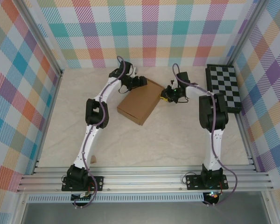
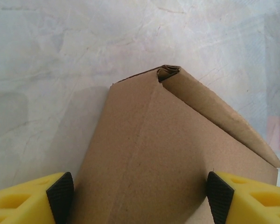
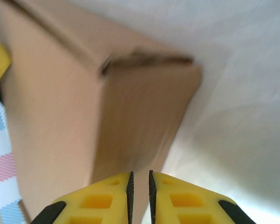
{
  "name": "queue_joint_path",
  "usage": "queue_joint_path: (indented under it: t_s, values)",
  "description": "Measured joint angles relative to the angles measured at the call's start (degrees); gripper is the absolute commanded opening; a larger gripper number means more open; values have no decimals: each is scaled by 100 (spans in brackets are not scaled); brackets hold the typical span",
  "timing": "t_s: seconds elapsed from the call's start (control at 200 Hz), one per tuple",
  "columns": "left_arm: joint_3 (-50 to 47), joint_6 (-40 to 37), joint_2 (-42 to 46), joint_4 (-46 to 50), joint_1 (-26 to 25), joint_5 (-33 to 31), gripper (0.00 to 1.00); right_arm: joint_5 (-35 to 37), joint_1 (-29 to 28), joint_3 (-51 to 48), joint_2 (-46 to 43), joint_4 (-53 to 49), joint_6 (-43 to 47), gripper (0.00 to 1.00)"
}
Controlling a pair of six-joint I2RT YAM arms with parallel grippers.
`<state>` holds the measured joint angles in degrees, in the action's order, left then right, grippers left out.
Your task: Fold the paper box
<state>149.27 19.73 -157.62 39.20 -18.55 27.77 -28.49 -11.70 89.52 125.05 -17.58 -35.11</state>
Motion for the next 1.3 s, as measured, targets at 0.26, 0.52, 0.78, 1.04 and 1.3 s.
queue_joint_path:
  t_s: [0.26, 0.52, 0.78, 1.04, 1.3]
  values:
    - [-1790, -153, 1303, 350, 146, -538, 79, 85, 289, -1034, -1134, -138, 179, 18]
    - [-4964, -155, 3783, 144, 612, -905, 81, -46, -94, -2354, -1978, -136, 260, 18]
    - [-7307, 210, 4894, -901, 702, -616, 80, -111, -1198, -3108, -2017, 326, -35, 18]
    - [-7726, 520, 5025, -1462, 538, -466, 80, -90, -1862, -3171, -1974, 1040, -601, 17]
    - [-7785, 669, 5034, -1563, 372, -487, 79, -44, -1882, -3379, -1744, 1495, -933, 16]
